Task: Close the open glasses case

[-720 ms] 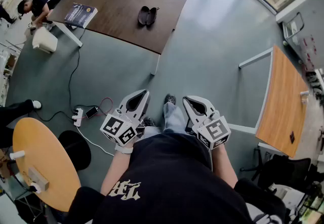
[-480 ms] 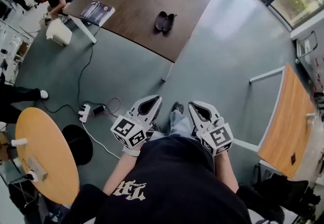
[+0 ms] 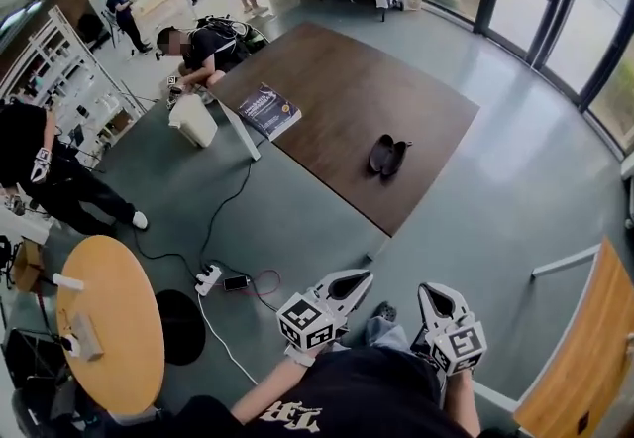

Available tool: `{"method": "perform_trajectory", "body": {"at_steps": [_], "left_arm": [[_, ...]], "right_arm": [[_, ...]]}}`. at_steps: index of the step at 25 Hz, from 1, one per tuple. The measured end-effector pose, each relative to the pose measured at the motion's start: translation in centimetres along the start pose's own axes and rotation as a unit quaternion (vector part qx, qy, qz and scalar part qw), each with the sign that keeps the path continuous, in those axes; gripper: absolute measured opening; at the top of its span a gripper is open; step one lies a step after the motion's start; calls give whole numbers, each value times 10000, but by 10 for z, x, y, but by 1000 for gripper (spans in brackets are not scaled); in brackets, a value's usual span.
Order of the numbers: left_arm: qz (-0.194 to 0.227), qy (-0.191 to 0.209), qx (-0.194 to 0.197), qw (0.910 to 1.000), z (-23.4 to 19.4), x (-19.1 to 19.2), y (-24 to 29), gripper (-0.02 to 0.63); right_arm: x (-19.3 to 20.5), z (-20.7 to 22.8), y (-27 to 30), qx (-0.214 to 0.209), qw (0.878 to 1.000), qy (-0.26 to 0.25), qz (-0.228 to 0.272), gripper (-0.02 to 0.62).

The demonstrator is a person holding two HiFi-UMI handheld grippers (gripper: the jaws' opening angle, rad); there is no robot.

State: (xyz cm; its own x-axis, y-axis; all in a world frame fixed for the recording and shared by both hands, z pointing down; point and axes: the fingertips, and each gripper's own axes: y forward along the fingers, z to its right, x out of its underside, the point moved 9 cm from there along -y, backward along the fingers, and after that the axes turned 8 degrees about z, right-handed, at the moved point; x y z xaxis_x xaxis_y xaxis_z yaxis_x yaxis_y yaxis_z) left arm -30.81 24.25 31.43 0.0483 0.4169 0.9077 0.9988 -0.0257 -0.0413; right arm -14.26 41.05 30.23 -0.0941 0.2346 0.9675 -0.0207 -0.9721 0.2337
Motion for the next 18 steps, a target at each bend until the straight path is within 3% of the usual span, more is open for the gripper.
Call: {"method": "perform_trajectory", "body": {"at_steps": [18], "left_arm": [[-339, 161, -105, 9992, 2, 17, 99, 6]], "right_arm": [[-4, 105, 29, -431, 9990, -107, -26, -14]]}}
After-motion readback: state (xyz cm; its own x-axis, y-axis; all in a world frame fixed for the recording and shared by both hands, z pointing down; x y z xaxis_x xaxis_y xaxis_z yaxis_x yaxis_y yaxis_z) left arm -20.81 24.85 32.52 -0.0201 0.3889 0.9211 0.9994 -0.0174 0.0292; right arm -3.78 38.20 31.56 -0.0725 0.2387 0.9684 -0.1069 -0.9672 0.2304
